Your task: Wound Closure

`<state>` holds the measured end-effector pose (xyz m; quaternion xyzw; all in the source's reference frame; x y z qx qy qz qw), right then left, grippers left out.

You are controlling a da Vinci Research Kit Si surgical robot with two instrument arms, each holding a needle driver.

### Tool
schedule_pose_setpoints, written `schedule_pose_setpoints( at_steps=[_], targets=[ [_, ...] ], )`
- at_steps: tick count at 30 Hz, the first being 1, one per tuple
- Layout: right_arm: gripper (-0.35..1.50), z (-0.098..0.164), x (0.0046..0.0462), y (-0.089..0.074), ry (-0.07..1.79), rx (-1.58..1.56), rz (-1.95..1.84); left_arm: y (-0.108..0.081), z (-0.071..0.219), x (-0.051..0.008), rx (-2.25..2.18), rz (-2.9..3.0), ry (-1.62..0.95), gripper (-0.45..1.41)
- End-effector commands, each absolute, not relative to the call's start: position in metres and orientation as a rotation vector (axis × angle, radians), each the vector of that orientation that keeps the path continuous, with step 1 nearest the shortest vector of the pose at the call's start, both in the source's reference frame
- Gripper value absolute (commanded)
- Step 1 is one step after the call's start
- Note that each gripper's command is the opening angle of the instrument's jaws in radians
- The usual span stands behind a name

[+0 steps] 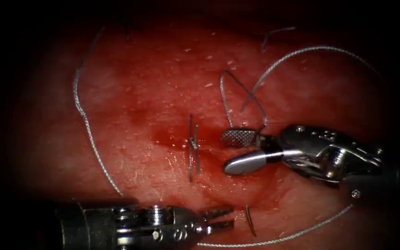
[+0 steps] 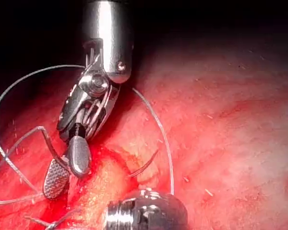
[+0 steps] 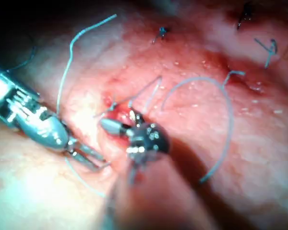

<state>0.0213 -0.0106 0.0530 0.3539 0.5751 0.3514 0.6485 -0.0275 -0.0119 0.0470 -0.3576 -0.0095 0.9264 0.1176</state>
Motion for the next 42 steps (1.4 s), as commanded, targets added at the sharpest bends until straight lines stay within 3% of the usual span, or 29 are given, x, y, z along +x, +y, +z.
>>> schedule_pose_setpoints(
  at_steps=[1,6,8,13,26,27,30,31,32,38,42],
  targets=[
    [1.31,0.0541,0.0214,-0.0103,1.326,0.754,0.784,-0.0119,0.0471,-0.0281,-1.076,2.716,-0.015,-0.03],
    [1.38,0.0542,0.0198,-0.0082,1.335,0.656,0.753,-0.0119,0.0461,-0.0283,-1.205,2.738,0.051,0.02],
    [1.33,0.0543,0.0191,-0.0079,1.334,0.652,0.751,-0.0116,0.046,-0.0283,-1.232,2.725,0.084,0.27],
    [1.28,0.0545,0.0173,-0.008,1.332,0.642,0.748,-0.0098,0.0455,-0.0279,-1.346,2.625,0.206,0.26],
    [1.23,0.0546,0.0157,-0.0082,1.337,0.638,0.75,-0.0087,0.0474,-0.0308,-1.462,2.6,0.187,0.31],
    [1.23,0.0546,0.0157,-0.0083,1.336,0.636,0.751,-0.009,0.0477,-0.0312,-1.473,2.612,0.174,0.37],
    [1.2,0.0546,0.0156,-0.0083,1.337,0.631,0.756,-0.0091,0.0482,-0.0311,-1.491,2.63,0.159,0.07],
    [1.18,0.0545,0.0156,-0.0083,1.337,0.631,0.756,-0.009,0.0482,-0.031,-1.493,2.621,0.148,-0.11],
    [1.18,0.0545,0.0156,-0.0083,1.337,0.631,0.756,-0.009,0.0483,-0.0308,-1.492,2.609,0.129,-0.43],
    [1.15,0.0541,0.0153,-0.009,1.342,0.631,0.756,-0.009,0.0483,-0.0303,-1.485,2.509,-0.047,-0.45],
    [1.09,0.0536,0.0149,-0.0098,1.351,0.626,0.745,-0.0091,0.0481,-0.0305,-1.494,2.254,-0.358,-0.45]
  ],
)
